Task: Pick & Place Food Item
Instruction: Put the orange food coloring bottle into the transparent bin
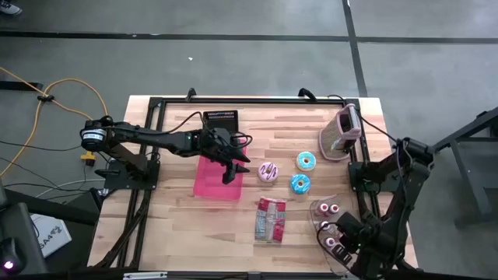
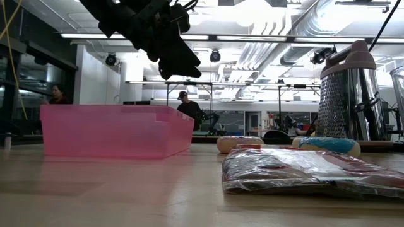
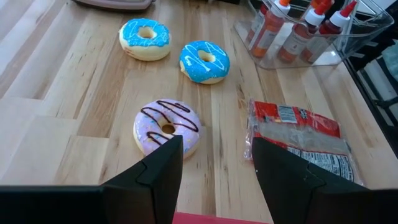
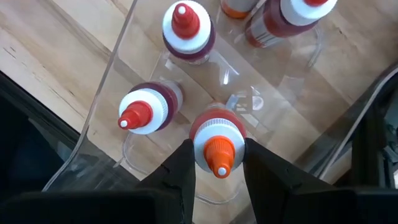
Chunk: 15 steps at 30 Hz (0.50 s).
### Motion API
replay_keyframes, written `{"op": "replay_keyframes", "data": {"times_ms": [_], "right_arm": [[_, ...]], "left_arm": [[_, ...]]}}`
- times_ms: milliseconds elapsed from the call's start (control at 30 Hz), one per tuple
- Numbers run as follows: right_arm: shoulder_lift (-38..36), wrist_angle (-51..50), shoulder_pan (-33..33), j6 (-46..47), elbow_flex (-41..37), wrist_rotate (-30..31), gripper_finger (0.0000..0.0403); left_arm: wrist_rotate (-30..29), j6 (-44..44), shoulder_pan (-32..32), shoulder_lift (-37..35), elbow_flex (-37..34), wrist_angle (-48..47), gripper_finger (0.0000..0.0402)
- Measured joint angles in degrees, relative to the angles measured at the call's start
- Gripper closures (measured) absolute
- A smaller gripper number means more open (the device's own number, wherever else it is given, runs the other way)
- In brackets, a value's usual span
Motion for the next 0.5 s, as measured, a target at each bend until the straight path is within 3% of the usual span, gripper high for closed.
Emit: {"op": "replay_keyframes", "data": {"times_ms": [500], "right_arm": [[0.8,1.2,0.1,1.3,0.0,-1.0,0.0275]], "left_arm": [[0.0,0.0,0.0,0.0,0.0,0.0,0.0215]]}}
